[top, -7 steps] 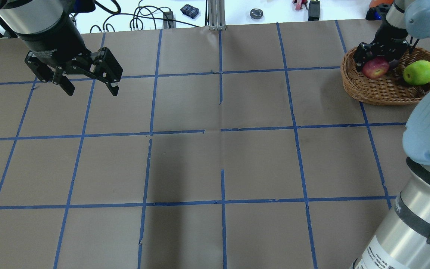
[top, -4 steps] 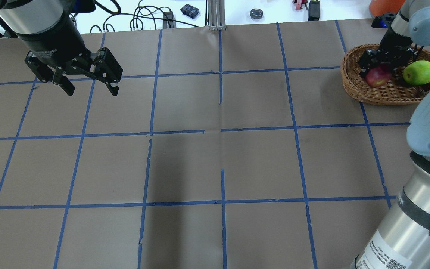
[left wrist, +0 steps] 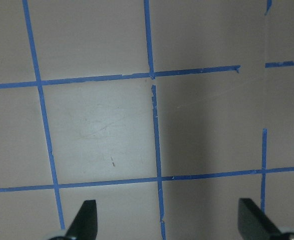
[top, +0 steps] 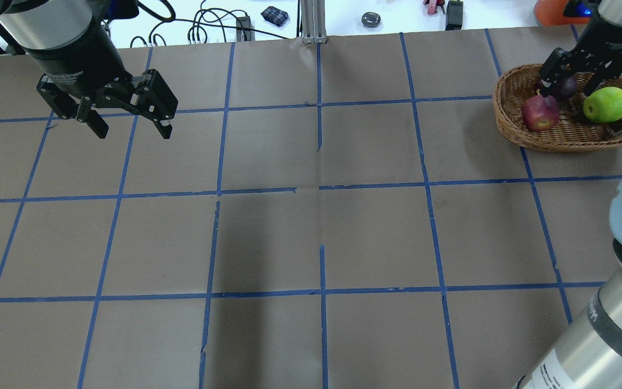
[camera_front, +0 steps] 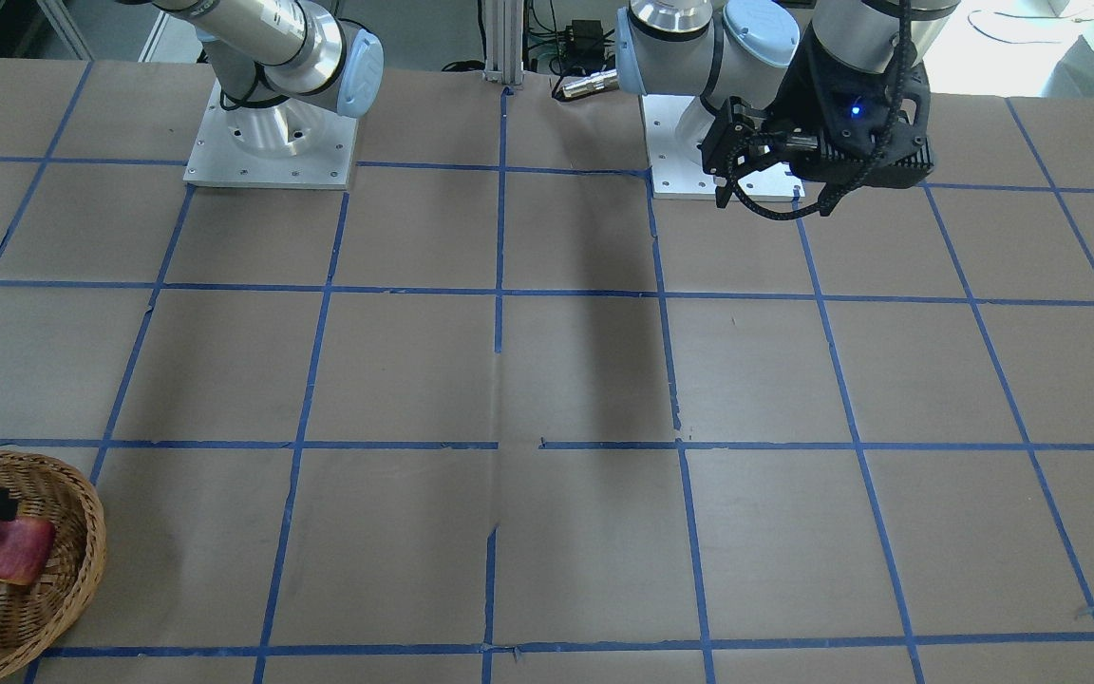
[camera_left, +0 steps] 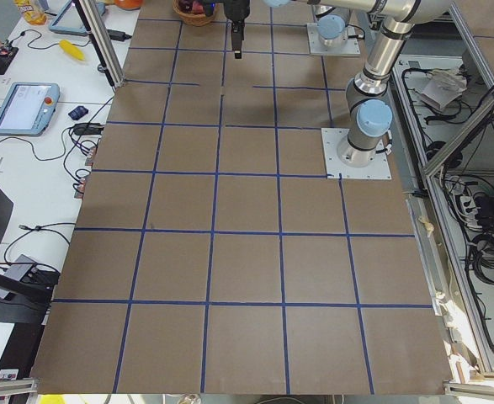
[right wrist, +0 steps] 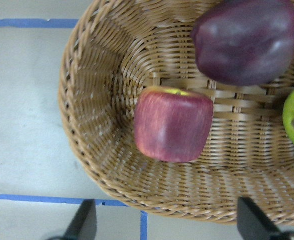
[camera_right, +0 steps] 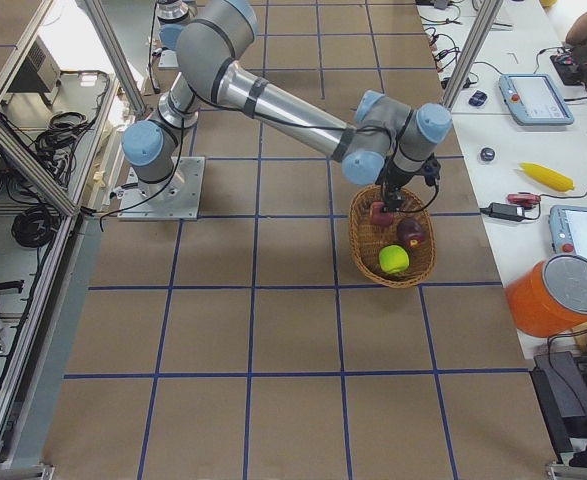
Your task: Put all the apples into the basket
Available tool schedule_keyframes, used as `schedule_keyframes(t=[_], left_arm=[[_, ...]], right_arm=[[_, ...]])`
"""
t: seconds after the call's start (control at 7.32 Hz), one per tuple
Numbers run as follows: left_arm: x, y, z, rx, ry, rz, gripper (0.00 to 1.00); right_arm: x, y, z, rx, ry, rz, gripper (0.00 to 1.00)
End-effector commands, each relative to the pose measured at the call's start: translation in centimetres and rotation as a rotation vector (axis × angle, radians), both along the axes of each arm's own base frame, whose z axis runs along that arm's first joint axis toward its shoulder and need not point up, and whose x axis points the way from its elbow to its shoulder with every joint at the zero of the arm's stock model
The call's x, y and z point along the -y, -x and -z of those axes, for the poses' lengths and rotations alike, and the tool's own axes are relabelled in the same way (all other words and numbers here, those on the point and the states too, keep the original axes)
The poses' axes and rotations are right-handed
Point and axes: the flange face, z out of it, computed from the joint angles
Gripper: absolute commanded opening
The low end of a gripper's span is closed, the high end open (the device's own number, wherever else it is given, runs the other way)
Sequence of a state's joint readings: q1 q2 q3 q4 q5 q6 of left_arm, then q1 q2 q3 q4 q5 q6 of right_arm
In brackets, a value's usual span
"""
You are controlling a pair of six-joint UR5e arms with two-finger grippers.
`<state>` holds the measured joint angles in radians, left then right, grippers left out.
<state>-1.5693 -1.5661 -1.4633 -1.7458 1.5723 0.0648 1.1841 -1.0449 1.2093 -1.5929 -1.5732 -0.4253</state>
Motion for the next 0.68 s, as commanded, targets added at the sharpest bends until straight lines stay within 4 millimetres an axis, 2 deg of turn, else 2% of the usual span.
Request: schedule_keyframes(t=[0.0, 0.14, 0.27, 0.41, 0.55], left_arm=[[0.0, 0.0, 0.0, 0.000, 0.000, 0.001, 1.00], [0.0, 0.0, 0.0, 0.000, 0.000, 0.001, 1.00], [0.0, 0.0, 0.0, 0.000, 0.000, 0.001, 1.00], [0.0, 0.0, 0.0, 0.000, 0.000, 0.001, 1.00], [0.0, 0.0, 0.0, 0.000, 0.000, 0.001, 1.00]], right_arm=[[-6.1, -4.8, -11.3, 0.024, 0.025, -0.017, 1.00], [-6.6, -7.2, -12.5, 0.021, 0.034, -0.017, 1.00], [-7.4, -12.0, -13.8, -0.001, 0.043, 0.032, 1.00], [-9.0, -17.7, -13.8, -0.021, 0.030, 0.027, 1.00], [-12.3, -22.2, -15.9, -0.031, 0.060, 0.014, 1.00]])
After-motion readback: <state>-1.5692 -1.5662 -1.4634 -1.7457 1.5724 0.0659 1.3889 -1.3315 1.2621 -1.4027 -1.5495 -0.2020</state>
